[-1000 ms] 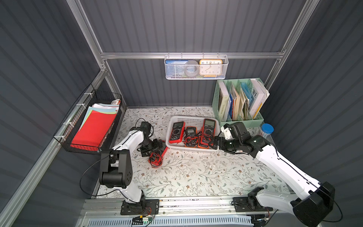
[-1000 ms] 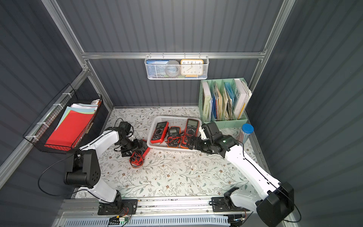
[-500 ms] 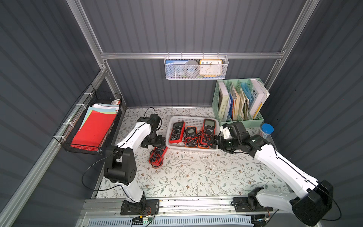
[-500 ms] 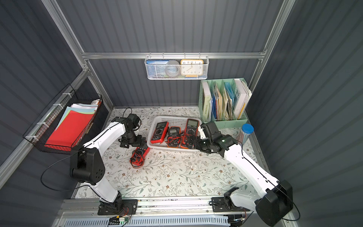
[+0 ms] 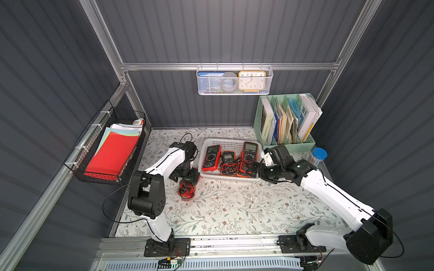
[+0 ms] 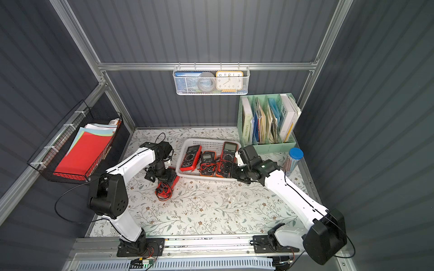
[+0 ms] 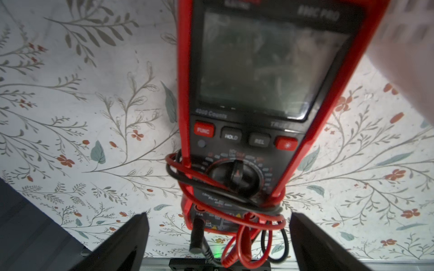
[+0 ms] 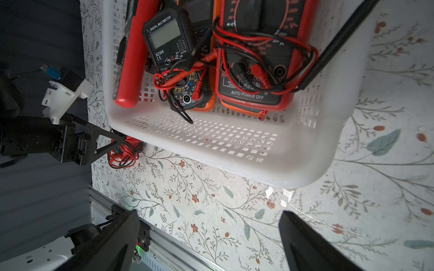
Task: Put the multimeter into the basket
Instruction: Pick up the multimeter from the center of the board.
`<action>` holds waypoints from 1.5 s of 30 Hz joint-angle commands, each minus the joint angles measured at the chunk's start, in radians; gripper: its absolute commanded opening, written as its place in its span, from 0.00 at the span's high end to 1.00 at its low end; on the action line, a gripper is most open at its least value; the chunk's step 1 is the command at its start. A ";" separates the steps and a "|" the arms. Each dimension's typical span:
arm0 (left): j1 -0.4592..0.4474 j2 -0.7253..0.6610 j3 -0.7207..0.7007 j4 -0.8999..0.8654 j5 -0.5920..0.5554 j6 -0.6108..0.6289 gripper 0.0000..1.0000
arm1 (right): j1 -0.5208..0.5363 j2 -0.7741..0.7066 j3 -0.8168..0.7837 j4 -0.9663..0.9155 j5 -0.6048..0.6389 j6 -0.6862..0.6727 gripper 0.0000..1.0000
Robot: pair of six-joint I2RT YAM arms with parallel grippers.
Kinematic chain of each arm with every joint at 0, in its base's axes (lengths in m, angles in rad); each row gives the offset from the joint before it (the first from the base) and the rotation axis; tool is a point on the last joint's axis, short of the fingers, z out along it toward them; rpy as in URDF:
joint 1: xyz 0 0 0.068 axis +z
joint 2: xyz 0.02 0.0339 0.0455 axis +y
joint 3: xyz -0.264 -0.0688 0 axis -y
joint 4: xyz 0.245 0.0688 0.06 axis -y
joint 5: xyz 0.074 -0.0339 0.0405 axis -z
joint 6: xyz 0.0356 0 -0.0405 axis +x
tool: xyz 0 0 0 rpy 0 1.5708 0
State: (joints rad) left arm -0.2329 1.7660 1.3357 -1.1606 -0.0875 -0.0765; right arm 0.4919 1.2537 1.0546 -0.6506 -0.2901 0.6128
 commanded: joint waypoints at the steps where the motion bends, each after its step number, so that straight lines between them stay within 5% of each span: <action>1: -0.003 0.033 -0.015 0.020 0.012 -0.003 0.01 | 0.005 0.003 0.014 0.003 0.006 0.006 0.01; 16: -0.003 0.130 -0.099 0.155 0.046 -0.081 0.01 | 0.005 -0.007 0.033 -0.021 0.032 -0.004 0.01; 20: -0.003 0.118 -0.145 0.192 0.057 -0.095 0.15 | 0.005 -0.008 0.038 -0.027 0.032 -0.011 0.01; 26: -0.003 0.036 -0.184 0.196 0.061 -0.123 0.51 | 0.005 -0.011 0.029 -0.028 0.032 -0.015 0.01; 36: -0.003 -0.211 -0.133 0.036 -0.034 -0.225 0.67 | 0.004 -0.017 0.032 -0.005 0.094 -0.017 0.01; 45: -0.088 -0.224 0.182 -0.026 0.039 -0.278 0.69 | -0.046 0.022 0.082 0.014 0.100 -0.012 0.01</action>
State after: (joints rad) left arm -0.2726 1.5360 1.4082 -1.1622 -0.0746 -0.3061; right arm 0.4641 1.2598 1.1038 -0.6479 -0.2085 0.6090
